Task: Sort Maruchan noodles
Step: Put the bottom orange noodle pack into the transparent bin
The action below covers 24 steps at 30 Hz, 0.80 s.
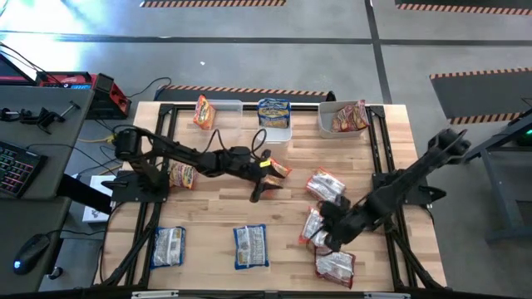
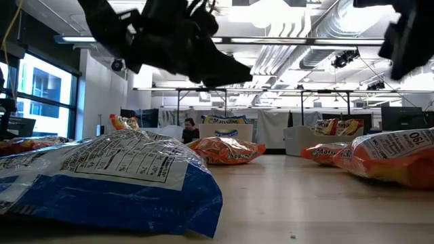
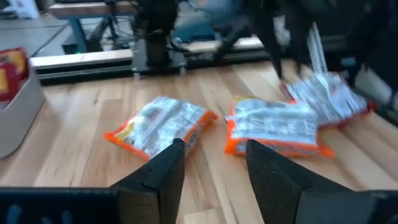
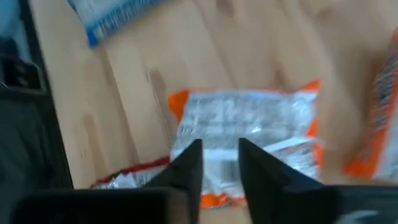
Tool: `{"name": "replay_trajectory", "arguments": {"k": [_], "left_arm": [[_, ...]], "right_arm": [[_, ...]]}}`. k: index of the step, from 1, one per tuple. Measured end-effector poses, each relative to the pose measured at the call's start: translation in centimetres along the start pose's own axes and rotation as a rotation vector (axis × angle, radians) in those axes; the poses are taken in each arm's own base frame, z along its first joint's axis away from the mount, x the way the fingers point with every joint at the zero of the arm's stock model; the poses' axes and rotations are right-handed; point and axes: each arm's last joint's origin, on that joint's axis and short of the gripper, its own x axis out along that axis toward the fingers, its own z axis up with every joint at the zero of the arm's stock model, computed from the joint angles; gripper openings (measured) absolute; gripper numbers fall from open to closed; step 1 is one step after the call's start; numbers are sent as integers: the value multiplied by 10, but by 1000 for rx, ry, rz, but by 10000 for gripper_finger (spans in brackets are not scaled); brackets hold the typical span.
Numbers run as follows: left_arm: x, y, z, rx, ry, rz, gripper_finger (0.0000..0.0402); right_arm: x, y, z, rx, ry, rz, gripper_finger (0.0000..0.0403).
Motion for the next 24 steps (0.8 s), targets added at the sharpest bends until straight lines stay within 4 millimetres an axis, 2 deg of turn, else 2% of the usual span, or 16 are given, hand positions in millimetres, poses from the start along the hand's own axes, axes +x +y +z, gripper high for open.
{"name": "replay_trajectory", "arguments": {"k": [3,8,12,18,21,24], "left_arm": [[2,5,-10,-60,-45,19,138],[11,10,-27,-93,-52,32,122],[14,11,-37,-100,-27,33,118],[15,11,-39,-100,-18,32,117],[15,11,-39,-100,-17,30,117],[16,8,-39,-98,-17,21,117]], "right_arm": [[19,15,1,-16,120,-53,132],[40,49,10,-99,221,-183,238],[60,75,18,-150,247,-281,292],[96,91,17,-185,337,-545,296],[113,93,11,-205,417,-663,275],[124,99,8,-237,458,-698,234]]}}
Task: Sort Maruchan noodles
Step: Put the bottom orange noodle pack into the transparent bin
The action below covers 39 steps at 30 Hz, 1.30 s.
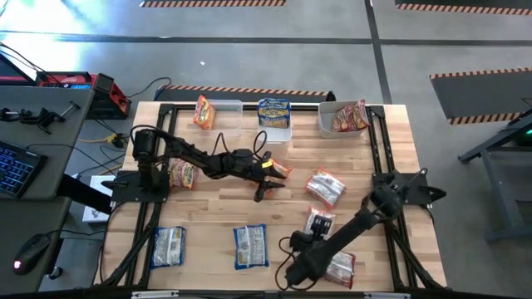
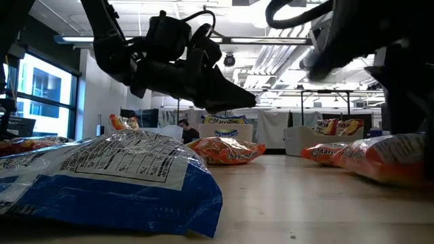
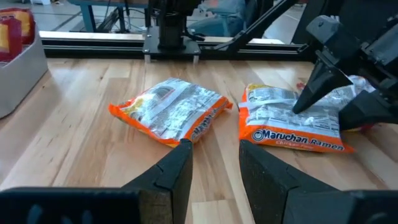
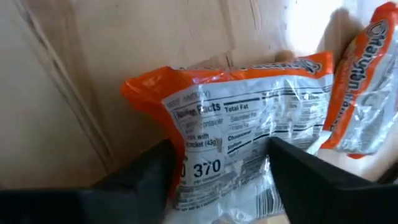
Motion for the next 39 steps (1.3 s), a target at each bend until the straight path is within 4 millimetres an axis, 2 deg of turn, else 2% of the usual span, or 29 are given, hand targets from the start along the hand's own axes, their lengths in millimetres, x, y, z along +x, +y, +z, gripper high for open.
{"name": "replay_trajectory", "arguments": {"k": [3,9,11,17,22,25,28,31,35,39], "left_arm": [[1,-3,0,4,0,-10,117],[1,-7,0,6,2,-23,117],[1,-7,0,5,5,-25,117],[-4,-11,11,7,-1,-111,117],[-13,-17,28,57,-27,-186,117],[-21,-25,40,133,-32,-221,117],[-29,-35,53,211,-46,-240,123],[-35,-48,63,299,-70,-260,145],[-37,-62,66,385,-31,-227,190],[-31,-68,72,446,42,-146,233]], "right_arm": [[0,8,0,-14,-10,-29,176],[-11,9,-4,5,-73,-62,39],[-15,7,-5,-7,-105,-70,12],[-35,-14,-10,-4,-201,-85,4],[-60,-50,-21,38,-366,-28,1],[-65,-74,-29,75,-469,85,1],[-59,-99,-35,116,-573,242,0],[-43,-123,-36,137,-685,398,0],[-21,-156,-27,147,-855,639,0],[-2,-186,-18,118,-1004,822,0]]}}
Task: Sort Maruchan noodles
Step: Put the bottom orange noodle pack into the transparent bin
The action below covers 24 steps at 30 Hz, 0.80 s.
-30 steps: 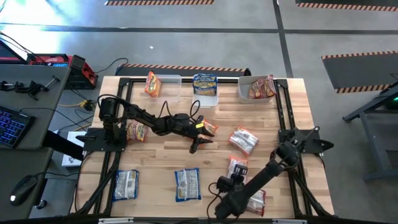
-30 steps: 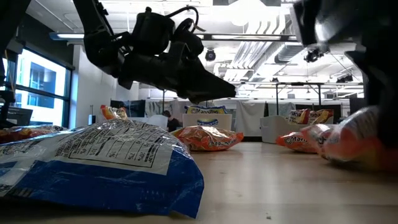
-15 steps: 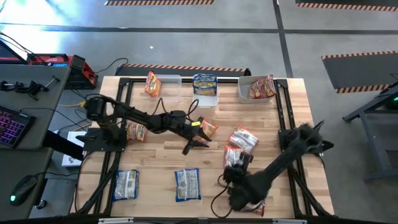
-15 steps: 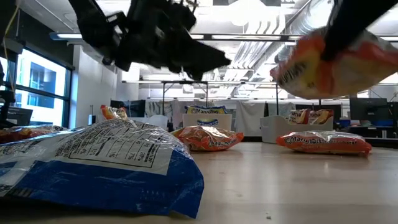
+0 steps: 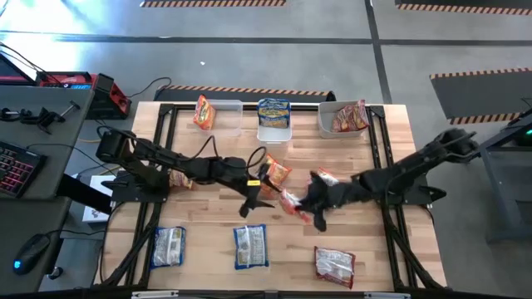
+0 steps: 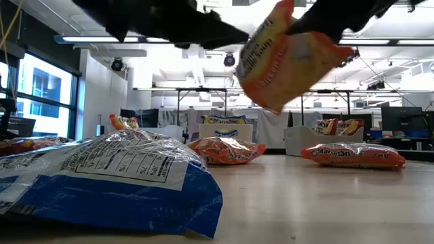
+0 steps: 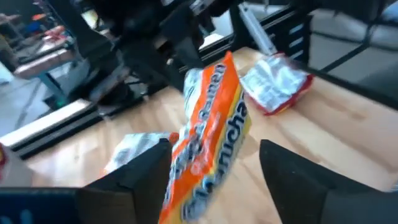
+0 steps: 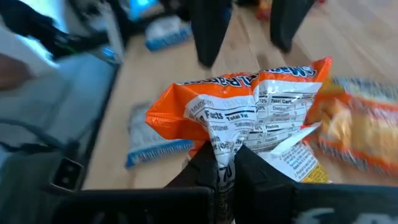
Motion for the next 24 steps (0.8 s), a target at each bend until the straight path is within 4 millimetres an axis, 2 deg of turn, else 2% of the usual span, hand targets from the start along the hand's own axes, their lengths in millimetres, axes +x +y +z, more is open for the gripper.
{"name": "replay_trajectory", "arguments": {"k": [6,12,24], "left_arm": [[4,4,16,42,35,24,257],[4,14,24,-10,130,0,258],[-1,36,40,-115,197,11,258]], "right_arm": [[1,-37,7,-46,-9,142,0],[0,-55,21,-132,-71,272,0],[-5,-83,35,-222,-135,350,0]]}}
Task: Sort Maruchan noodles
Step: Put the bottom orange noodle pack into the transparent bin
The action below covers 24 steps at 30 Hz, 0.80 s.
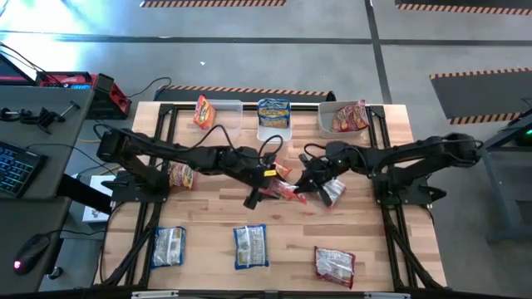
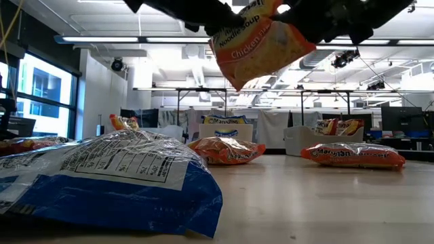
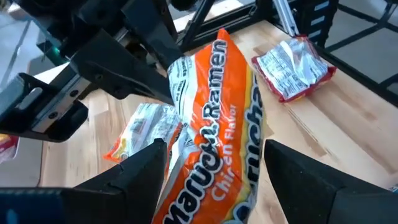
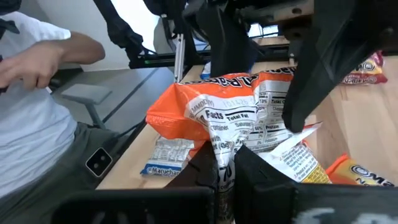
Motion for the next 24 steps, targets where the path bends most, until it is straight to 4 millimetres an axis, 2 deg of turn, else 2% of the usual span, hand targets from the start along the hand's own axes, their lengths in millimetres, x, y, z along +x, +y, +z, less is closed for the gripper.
{"name": "replay_trajectory", "arguments": {"k": [3,7,15,24], "left_arm": [[-3,6,6,-32,19,2,258],[1,10,2,-54,64,-3,257],[0,11,11,49,1,59,257],[0,1,15,191,67,168,257]], "right_arm": [[-3,-5,0,-6,-1,9,0],[-4,-7,8,-41,-14,28,0],[-4,-6,19,-111,14,47,0],[-5,-7,18,-147,35,41,0]]}}
